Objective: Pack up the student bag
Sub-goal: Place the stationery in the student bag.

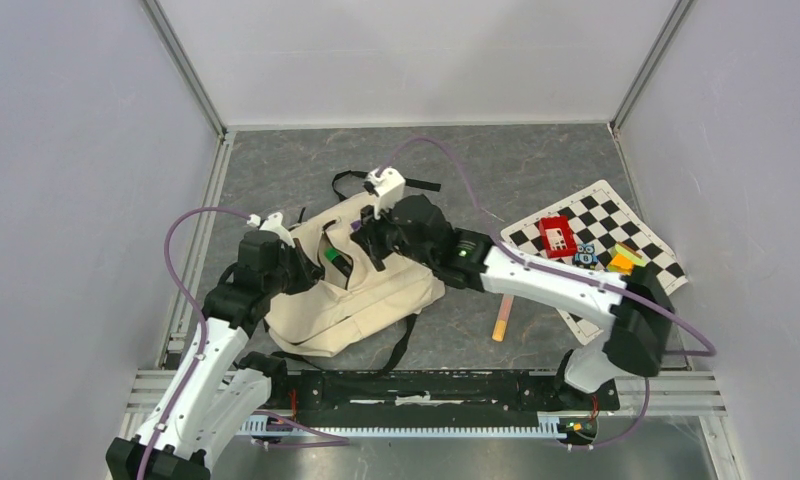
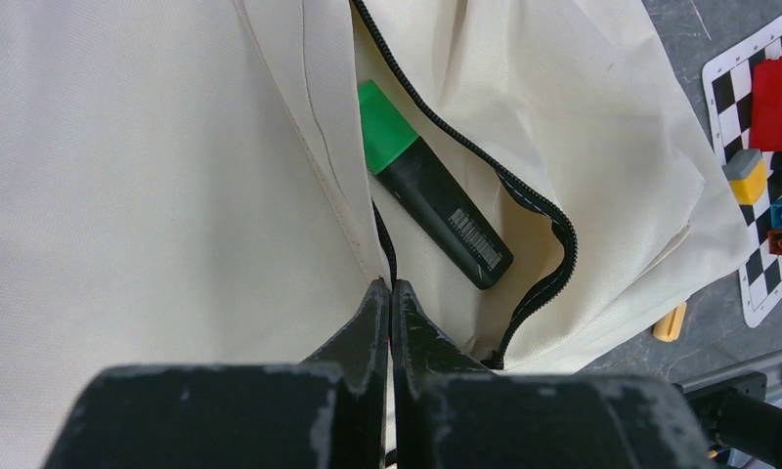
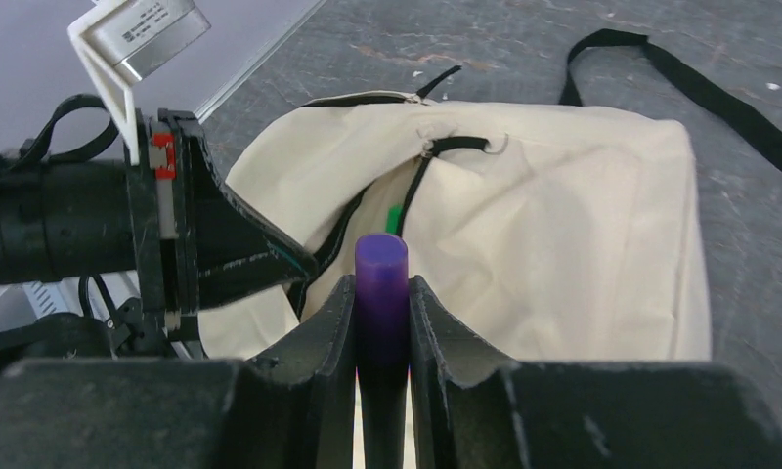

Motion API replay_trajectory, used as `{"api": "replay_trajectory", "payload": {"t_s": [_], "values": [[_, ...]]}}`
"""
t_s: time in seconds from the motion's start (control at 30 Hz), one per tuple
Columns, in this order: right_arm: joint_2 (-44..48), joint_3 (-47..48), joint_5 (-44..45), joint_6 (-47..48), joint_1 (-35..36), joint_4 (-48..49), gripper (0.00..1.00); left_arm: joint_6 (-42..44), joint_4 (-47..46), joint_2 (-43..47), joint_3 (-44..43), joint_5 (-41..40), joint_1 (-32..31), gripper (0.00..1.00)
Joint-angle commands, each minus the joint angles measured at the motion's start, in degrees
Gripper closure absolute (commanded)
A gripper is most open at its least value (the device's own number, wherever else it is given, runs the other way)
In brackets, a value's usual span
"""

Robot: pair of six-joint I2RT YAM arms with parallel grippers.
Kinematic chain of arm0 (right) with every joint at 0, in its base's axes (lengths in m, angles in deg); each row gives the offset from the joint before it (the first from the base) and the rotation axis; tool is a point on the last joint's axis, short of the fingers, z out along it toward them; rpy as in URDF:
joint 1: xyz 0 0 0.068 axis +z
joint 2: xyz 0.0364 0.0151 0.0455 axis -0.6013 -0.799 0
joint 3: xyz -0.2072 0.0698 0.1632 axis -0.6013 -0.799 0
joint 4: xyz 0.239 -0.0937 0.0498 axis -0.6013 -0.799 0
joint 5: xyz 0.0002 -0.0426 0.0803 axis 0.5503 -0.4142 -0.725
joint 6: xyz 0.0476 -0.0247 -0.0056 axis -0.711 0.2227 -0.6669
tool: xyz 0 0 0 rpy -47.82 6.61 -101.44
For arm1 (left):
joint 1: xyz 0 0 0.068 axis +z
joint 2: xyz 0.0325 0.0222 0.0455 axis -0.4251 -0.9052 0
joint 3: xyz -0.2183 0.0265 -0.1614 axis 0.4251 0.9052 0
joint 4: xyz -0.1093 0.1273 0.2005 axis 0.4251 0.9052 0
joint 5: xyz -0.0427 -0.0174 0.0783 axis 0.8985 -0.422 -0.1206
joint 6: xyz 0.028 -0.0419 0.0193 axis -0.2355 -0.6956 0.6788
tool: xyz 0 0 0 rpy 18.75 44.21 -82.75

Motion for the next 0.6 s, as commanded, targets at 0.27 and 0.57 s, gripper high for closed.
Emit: {"api": "replay_trajectory", "payload": {"t_s": [0.27, 0.57], "values": [[-20.02, 19.08, -4.03, 1.19, 2.79, -0.53, 1.0, 2.07, -1.46, 1.09, -1.64, -2.36, 0.64, 0.98], [-30.67, 28.35, -3.38, -0.73, 3.15, -7.3, 1.0, 2.13, -1.63, 0.96, -1.64, -2.15, 0.66, 0.98]]}}
